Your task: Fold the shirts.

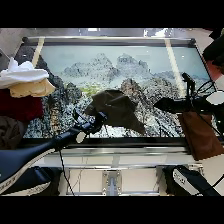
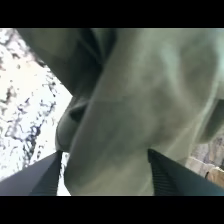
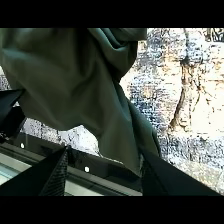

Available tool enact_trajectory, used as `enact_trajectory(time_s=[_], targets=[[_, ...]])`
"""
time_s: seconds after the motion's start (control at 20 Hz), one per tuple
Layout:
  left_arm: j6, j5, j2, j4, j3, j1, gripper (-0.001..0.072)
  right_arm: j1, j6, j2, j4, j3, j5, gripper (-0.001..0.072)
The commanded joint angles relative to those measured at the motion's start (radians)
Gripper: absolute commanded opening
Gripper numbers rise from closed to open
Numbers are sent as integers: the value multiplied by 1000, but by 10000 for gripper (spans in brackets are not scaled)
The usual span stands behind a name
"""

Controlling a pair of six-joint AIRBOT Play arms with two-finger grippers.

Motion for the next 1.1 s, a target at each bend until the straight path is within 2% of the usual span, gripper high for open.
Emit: enact_trajectory(time_s=[0.0,0.05,0.3,0.4,0.5,0.6,0.85,1.05], targets=[[-3,71,-36,1,1,-1,282,0,0,-2,1,1,-74,477],[-3,101,-39,1,1,-1,13,0,0,-4,1,1,-111,478],[-3,170,-34,5,1,8,10,0,0,-104,5,1,-247,476],[2,169,-14,6,1,9,10,0,0,-194,48,2,-240,440],[33,169,14,56,1,20,10,6,-19,-293,101,15,-239,440],[35,166,44,111,1,29,10,33,-28,-400,107,63,-239,441],[35,166,70,111,0,31,10,158,-30,-651,70,255,-240,441],[35,166,70,110,0,31,10,200,-32,-734,72,318,-257,441]])
